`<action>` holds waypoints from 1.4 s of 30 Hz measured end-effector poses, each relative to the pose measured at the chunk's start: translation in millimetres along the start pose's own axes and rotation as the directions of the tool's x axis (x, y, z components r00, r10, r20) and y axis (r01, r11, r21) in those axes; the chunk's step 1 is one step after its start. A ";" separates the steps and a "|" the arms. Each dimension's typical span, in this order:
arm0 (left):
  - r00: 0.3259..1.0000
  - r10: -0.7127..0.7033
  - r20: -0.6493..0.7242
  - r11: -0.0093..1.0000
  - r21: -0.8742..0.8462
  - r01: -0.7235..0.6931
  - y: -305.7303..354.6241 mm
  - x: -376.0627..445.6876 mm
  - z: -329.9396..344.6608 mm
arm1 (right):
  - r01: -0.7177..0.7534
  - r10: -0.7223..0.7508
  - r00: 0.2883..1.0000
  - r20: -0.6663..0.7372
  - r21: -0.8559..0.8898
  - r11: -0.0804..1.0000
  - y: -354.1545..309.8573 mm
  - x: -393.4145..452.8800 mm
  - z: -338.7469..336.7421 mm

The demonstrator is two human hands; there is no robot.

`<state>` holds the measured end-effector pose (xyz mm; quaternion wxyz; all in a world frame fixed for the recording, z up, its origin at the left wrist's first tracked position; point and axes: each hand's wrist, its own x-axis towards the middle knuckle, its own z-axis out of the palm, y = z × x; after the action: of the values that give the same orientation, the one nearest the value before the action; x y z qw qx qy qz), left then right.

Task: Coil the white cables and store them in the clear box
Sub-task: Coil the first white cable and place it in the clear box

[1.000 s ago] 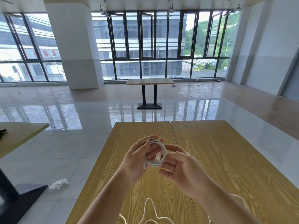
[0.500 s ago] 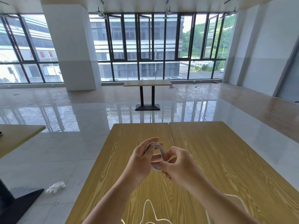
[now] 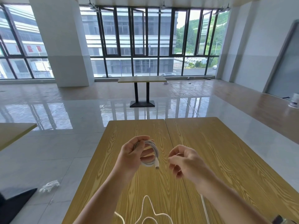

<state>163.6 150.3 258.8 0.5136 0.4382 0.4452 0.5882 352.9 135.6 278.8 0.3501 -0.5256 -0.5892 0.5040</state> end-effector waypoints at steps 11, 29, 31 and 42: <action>0.971 -0.072 0.229 0.980 -0.162 0.111 -6.3 -10.6 -6.8 | -0.014 0.009 1.000 0.026 0.192 0.981 1.5 7.7 25.8; 0.943 -0.279 0.181 0.960 0.038 0.277 -59.7 -27.7 -42.5 | -0.098 0.161 0.975 -0.156 0.347 0.933 66.6 -6.0 40.0; 0.938 -0.292 0.185 0.956 0.057 0.287 -66.2 -29.3 -38.6 | -0.110 0.185 0.966 -0.180 0.362 0.925 76.6 -10.5 38.8; 0.869 -0.441 0.224 0.895 0.174 0.410 -113.2 -20.5 25.6 | -0.193 0.315 0.914 -0.256 0.408 0.892 140.1 -22.1 -15.1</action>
<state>214.6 140.4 152.9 0.6566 0.4320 0.4950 0.3705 408.9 109.0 150.4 0.4634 -0.5963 -0.3437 0.5582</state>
